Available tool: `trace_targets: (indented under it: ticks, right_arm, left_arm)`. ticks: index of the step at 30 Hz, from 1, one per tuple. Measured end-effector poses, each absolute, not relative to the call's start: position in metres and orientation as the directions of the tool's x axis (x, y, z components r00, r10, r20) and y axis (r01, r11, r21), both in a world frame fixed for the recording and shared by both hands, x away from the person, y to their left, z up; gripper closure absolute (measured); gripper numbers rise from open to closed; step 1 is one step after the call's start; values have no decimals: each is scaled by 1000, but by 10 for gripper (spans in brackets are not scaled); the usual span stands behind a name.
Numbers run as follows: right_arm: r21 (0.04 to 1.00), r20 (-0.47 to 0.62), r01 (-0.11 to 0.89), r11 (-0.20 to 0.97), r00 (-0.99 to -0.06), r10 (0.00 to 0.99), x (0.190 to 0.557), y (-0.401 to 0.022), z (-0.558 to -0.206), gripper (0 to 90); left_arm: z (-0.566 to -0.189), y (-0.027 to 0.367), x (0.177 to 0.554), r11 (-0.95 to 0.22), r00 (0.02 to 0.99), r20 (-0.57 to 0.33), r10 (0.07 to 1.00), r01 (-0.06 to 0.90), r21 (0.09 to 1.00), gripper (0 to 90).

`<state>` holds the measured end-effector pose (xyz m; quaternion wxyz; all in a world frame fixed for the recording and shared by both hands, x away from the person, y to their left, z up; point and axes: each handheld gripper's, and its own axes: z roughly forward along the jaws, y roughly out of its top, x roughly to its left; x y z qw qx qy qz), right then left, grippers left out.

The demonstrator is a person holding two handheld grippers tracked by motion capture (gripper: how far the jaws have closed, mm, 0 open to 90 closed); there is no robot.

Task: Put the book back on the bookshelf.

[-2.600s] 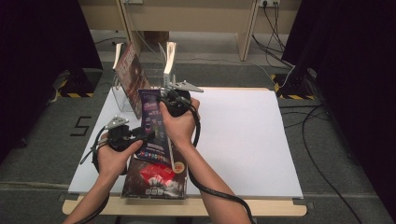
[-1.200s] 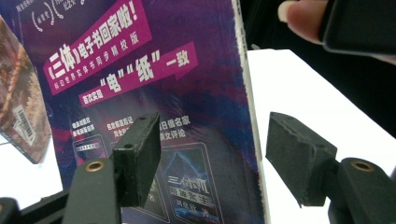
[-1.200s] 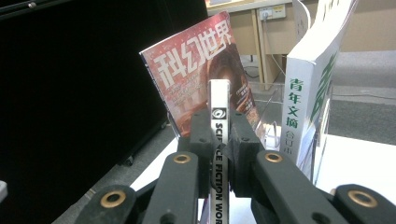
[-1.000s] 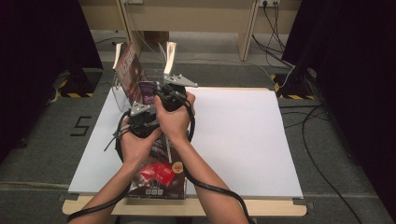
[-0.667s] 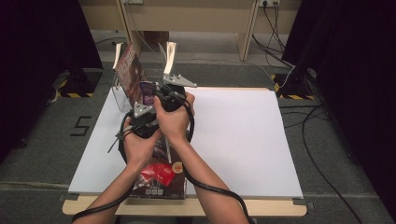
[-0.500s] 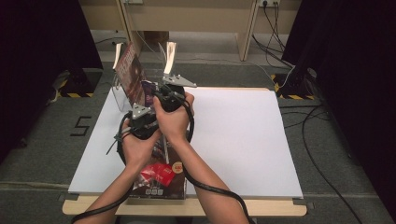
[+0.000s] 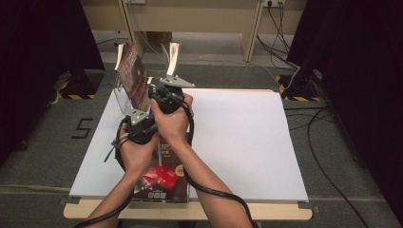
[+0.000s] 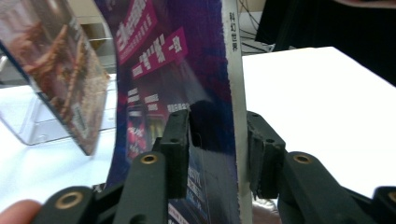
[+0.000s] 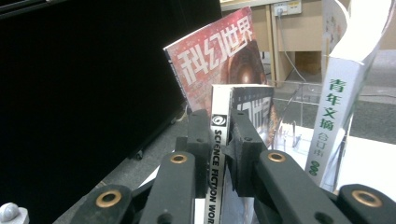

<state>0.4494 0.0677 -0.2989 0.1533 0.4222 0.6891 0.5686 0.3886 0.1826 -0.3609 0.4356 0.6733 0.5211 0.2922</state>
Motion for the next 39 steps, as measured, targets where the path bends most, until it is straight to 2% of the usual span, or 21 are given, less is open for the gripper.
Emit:
trace_targets:
  ticks: [16,20,25,29,33,39]
  right_arm:
    - [918,250,394,33,-644,723,444,84,-297,755]
    - [920,253,390,36,-661,706,445,88,-297,696]
    - [930,236,365,47,-689,685,445,87,-297,634]
    - [944,245,330,6,-714,656,441,78,-287,598]
    - [945,258,326,-24,-698,668,440,58,-279,597]
    - [941,263,335,-37,-661,703,439,18,-290,598]
  left_arm:
    - [-365,196,381,-71,209,-24,978,435,897,759]
    - [-367,204,378,-67,195,-16,981,414,908,821]
    - [-369,214,379,-52,201,-35,979,413,909,825]
    - [-373,220,381,-46,216,-49,975,413,910,826]
    - [-374,224,381,-29,232,-70,970,396,918,826]
    - [-373,233,381,-10,244,-89,966,377,926,826]
